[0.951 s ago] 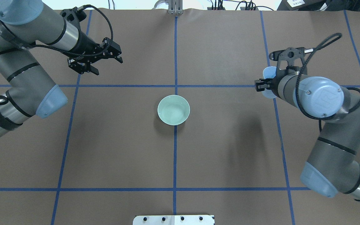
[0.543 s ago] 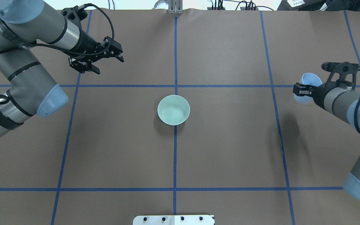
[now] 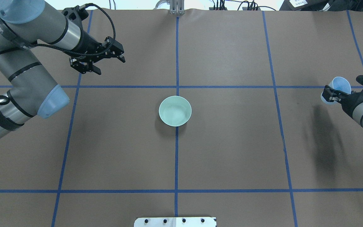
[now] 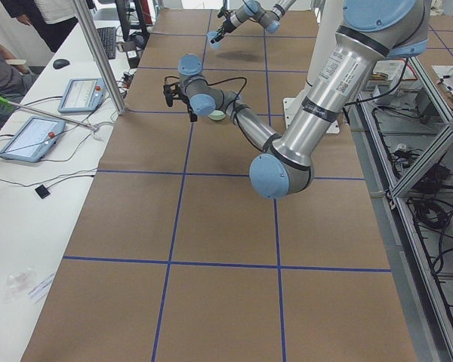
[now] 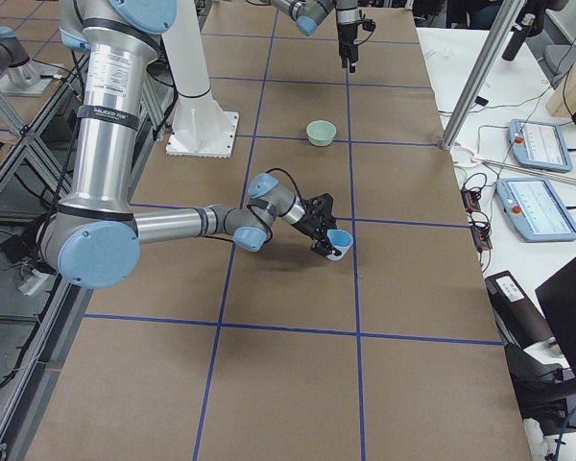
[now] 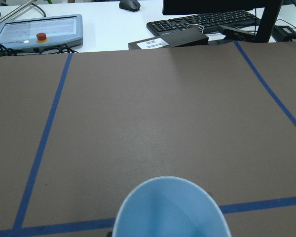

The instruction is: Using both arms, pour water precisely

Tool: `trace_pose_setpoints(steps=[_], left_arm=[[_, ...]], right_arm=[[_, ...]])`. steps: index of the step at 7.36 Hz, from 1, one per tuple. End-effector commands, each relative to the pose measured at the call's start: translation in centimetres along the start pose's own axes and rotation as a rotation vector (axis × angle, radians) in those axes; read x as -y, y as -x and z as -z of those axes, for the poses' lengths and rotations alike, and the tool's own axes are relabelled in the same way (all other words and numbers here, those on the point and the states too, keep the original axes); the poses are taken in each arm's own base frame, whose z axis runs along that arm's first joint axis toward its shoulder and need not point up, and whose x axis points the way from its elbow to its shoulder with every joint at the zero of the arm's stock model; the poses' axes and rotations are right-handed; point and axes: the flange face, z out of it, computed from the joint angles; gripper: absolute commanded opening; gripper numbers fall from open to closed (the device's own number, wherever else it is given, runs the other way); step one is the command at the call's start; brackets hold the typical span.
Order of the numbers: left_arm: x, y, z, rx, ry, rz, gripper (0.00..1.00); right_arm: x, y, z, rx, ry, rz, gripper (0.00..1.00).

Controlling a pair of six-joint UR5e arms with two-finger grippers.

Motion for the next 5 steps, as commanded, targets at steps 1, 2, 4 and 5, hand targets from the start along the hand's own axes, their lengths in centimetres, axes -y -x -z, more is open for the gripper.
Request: trace_pose_setpoints(steps=[1,2,4,5], left_arm=[[0.0,0.0,0.0,0.0,0.001,-0.001,1.0],[0.0,0.1,-0.1,0.001,0.002,0.0,1.0],[0.1,0.1,-0.1,0.003,0.0,0.001,1.0],[0.1,0.0,-0.1,0.002,0.0,0.0,1.0]], right_arm=[[-0.8,-0.8,-1.1,-0.014,-0.007,-0.078,0.29],[-0.9,-0.7,-1.6,-0.017,-0.009,-0.081,0.31],[-1.7,-1.5,-2.4,-0.038,-0.003,-0.069,0.43],[-1.8,-1.5,-2.8,-0.041,-0.003,-0.068,0.44]])
